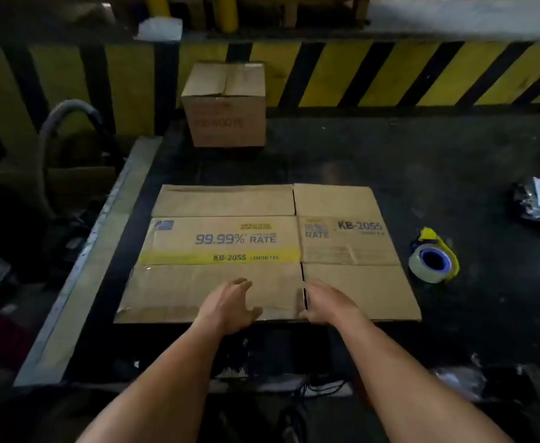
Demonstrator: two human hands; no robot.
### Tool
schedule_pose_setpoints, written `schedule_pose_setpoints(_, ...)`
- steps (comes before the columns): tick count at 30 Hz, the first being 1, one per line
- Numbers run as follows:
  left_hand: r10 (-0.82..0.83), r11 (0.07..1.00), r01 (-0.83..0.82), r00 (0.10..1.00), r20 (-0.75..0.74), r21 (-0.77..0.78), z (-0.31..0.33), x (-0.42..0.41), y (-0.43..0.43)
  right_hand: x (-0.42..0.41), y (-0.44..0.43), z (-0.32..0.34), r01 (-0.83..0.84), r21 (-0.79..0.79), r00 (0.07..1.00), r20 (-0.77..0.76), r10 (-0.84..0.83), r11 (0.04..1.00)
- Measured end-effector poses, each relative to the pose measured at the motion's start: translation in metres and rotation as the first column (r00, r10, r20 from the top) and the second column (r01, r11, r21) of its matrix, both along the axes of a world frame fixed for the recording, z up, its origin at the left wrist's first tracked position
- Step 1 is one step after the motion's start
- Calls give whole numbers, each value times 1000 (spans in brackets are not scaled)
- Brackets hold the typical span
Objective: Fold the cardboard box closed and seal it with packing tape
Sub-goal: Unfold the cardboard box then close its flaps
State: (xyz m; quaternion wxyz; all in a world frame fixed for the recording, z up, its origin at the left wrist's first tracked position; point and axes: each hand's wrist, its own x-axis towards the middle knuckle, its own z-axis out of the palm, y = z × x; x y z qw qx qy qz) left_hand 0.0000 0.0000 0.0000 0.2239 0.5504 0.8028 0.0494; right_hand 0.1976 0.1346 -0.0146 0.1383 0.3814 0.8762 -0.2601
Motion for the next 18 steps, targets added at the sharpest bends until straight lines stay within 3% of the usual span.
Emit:
schedule_pose_setpoints(4, -107, 989, 98, 991, -82, -111, -25, -2, -5, 4, -9, -25, -38, 20, 992, 118, 36, 999)
schedule_pose_setpoints(10, -115, 974, 95, 990, -86, -205, -58, -5, -11, 12, -9, -50, -93, 138, 994, 72, 84, 986)
schedule_pose_setpoints(18, -164, 969, 134, 977, -137, -206, -61, -14, -6, 13, 6, -53, -335, 297, 940, 174, 294, 894)
